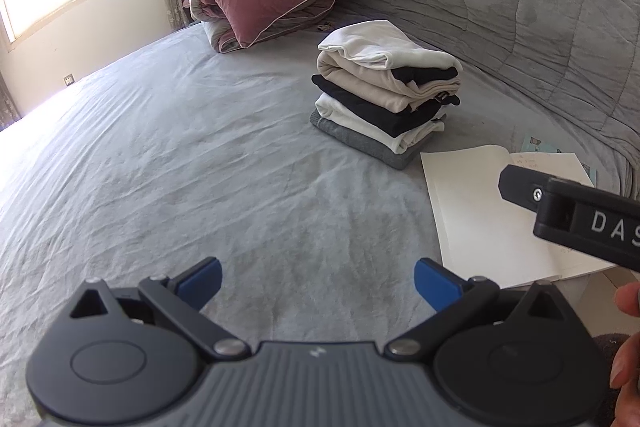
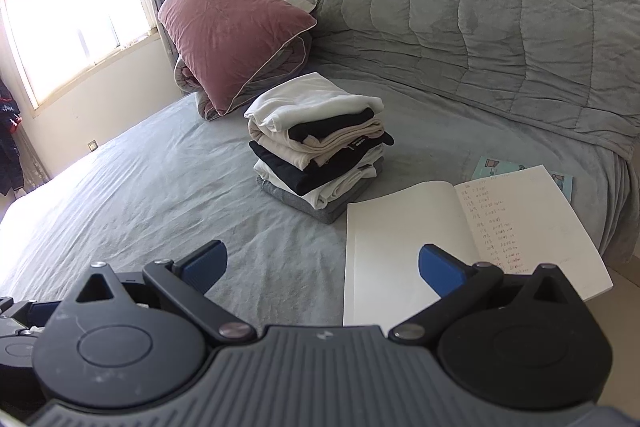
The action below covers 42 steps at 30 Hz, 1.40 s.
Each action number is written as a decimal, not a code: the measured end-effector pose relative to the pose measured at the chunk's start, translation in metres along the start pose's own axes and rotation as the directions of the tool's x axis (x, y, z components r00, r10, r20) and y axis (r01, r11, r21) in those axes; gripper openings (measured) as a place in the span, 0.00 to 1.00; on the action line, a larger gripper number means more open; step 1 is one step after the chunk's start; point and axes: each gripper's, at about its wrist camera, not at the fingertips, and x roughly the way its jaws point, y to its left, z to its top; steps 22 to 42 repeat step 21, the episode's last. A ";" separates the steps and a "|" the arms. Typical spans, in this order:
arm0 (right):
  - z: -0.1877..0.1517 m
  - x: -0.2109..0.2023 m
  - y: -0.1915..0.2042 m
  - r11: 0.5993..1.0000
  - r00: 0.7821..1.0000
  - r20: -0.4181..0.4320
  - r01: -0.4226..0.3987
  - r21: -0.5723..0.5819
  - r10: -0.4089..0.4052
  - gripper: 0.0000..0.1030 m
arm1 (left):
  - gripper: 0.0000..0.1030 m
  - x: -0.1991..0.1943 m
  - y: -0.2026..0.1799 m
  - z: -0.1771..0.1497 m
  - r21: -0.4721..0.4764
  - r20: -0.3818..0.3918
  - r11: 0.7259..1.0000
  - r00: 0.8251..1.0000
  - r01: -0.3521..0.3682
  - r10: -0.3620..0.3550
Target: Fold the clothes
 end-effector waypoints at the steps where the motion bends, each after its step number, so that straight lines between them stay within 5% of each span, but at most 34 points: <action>1: 0.000 0.000 0.000 1.000 1.000 0.000 -0.001 -0.001 0.001 1.00 | 1.00 0.000 0.000 0.000 -0.002 0.000 1.000 1.000 0.000 0.000; 42: -0.007 0.006 0.025 0.999 1.000 -0.017 -0.024 -0.048 0.024 1.00 | 0.99 0.010 0.026 -0.009 -0.053 -0.039 0.998 0.999 -0.035 0.032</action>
